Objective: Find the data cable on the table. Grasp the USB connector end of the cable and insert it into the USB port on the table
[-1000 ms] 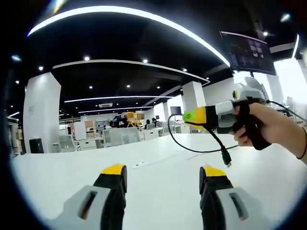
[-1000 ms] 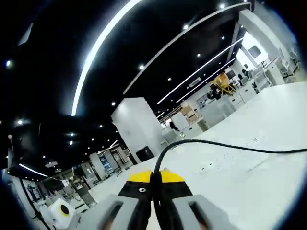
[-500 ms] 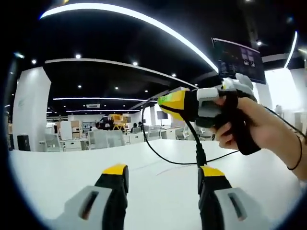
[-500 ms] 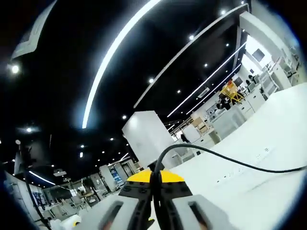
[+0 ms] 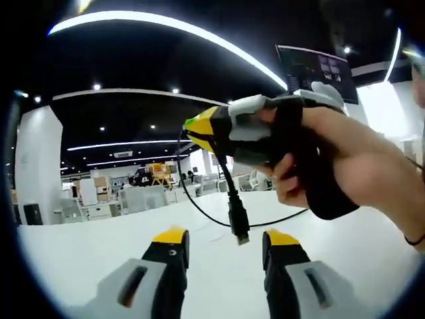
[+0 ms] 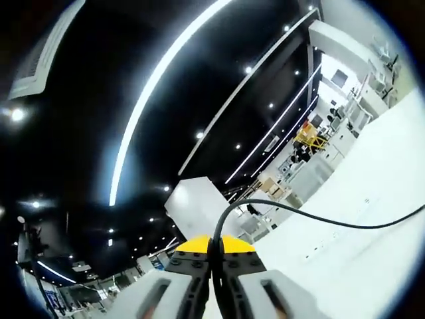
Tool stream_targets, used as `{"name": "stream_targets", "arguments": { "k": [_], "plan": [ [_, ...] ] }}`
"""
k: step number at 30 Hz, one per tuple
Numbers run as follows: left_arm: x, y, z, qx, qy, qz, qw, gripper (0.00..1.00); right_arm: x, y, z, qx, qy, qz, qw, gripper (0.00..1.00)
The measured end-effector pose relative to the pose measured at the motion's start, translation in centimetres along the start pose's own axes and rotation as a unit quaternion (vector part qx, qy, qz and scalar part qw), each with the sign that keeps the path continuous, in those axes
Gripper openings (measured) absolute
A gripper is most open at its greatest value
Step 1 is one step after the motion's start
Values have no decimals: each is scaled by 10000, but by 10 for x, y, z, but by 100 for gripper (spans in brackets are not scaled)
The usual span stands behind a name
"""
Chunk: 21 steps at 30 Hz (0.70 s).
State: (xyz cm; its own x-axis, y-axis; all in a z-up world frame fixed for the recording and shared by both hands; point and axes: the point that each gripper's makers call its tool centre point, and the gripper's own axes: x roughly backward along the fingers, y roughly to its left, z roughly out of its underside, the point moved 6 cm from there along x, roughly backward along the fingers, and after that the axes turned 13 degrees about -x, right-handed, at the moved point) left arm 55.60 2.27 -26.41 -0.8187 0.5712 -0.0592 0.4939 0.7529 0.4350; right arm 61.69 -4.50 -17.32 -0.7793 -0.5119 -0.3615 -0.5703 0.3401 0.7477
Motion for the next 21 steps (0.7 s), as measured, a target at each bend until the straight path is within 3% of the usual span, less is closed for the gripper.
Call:
{"name": "stream_targets", "arguments": {
  "k": [4,9,14,21],
  "plan": [
    [-1,-5,-4,-351,68,-137,9993,41,2,1,1,-56,-148,73,9998,6],
    [0,-7,-6,-1114,226,-439,9925,30,7,3,1,-120,-361,117,9992,6],
    [-1,-12,-12,-1326,150,-477,9899,25,7,5,2,-248,-432,103,9987,6],
    [1,-11,-13,-1848,262,-671,9801,19,10,6,0,-396,-521,108,9978,6]
  ]
}}
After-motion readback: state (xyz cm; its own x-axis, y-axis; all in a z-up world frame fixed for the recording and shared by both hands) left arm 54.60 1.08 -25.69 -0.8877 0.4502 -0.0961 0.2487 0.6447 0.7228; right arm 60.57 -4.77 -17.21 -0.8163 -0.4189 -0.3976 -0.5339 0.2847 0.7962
